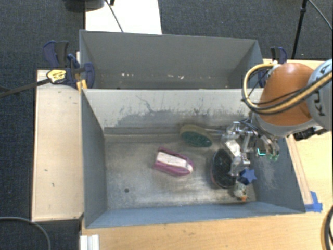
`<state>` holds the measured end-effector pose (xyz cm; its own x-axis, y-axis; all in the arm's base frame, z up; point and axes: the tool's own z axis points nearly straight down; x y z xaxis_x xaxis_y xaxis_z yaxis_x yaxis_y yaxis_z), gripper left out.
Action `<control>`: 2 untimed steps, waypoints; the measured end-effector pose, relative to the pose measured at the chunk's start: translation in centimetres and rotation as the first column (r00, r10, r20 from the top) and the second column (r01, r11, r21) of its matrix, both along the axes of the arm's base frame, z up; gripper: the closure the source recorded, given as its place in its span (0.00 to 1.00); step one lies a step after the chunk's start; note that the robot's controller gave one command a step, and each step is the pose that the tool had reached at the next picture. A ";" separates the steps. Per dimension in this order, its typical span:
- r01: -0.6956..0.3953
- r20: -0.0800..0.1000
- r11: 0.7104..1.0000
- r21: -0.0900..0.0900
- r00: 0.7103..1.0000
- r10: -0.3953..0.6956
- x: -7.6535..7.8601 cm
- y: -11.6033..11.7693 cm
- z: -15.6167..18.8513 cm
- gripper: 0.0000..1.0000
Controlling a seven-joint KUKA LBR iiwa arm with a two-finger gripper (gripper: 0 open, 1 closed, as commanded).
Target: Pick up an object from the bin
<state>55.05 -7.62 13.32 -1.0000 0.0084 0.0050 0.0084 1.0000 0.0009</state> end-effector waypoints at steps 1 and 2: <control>-0.174 0.004 0.985 -0.002 0.985 0.174 -1.8 -0.3 -4.9 0.00; -0.179 0.007 0.984 -0.001 0.984 0.179 -1.7 -0.1 -4.8 1.00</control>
Offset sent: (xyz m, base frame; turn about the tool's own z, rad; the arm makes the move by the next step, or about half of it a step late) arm -0.0179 -0.0012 -0.0495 -0.1769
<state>53.34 -7.72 8.48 -0.9854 -0.1703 -0.0016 -0.1703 0.9854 -0.0001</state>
